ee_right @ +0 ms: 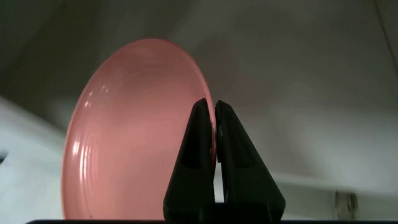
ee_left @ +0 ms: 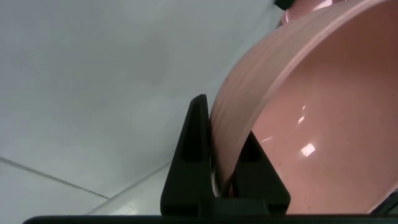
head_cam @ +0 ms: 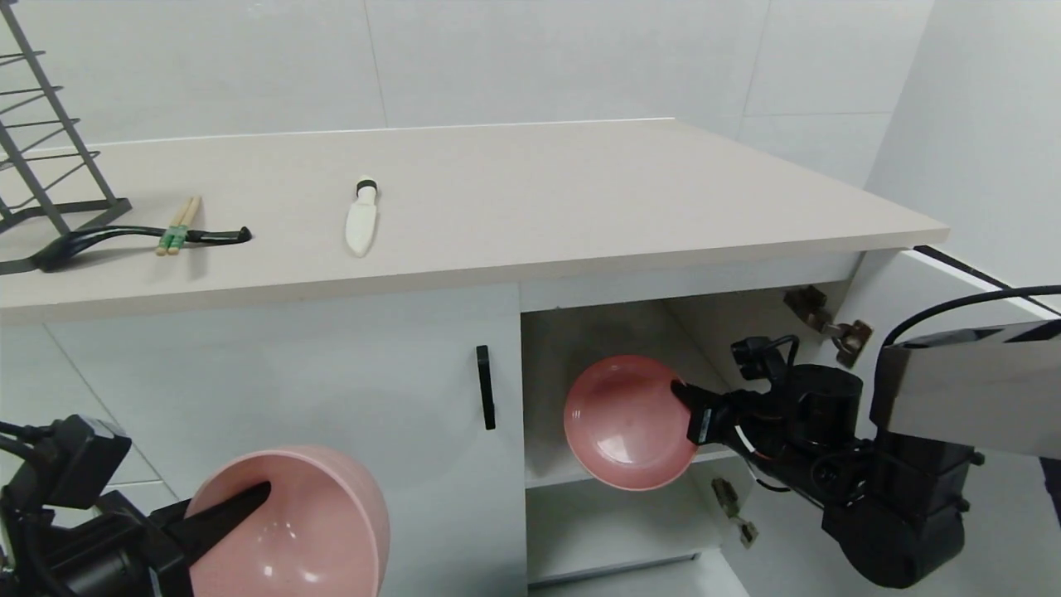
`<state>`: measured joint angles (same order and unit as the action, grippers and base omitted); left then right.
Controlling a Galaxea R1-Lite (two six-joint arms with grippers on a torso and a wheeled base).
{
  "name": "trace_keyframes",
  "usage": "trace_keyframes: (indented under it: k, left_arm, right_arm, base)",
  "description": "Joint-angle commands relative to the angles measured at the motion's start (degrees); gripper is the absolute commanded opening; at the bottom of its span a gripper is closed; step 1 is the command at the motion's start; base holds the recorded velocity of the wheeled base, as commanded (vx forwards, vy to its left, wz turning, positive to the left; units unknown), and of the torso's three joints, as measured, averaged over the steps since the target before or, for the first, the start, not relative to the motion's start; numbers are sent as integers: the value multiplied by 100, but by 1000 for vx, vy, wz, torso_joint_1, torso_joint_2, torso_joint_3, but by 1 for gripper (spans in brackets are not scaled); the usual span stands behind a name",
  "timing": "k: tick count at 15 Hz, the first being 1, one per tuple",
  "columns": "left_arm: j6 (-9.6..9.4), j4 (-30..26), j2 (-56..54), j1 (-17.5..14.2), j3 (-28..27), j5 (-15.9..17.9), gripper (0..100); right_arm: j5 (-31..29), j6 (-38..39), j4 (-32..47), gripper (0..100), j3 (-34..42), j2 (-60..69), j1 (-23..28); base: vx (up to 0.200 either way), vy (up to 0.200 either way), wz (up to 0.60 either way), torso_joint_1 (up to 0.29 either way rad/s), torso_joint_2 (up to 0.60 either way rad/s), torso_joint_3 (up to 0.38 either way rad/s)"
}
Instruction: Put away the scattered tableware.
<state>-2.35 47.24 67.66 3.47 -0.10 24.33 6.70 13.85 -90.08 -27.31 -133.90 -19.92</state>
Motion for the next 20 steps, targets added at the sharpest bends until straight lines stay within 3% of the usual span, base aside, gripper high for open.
trace_keyframes:
  k: [1, 12, 20]
  left_arm:
    - [-11, 5, -25, 4, 1, 1, 0]
    - [-28, -4, -95, 4, 1, 1, 0]
    - [-28, -4, -69, -5, 1, 1, 0]
  right_arm:
    - [6, 30, 8, 0, -117, -268, 32]
    - [15, 628, 8, 0, -970, -1112, 67]
    - [-46, 645, 8, 0, -2218, -2000, 190]
  base:
    - [0, 0, 0, 0, 0, 0]
    - [0, 0, 0, 0, 0, 0]
    - [0, 0, 0, 0, 0, 0]
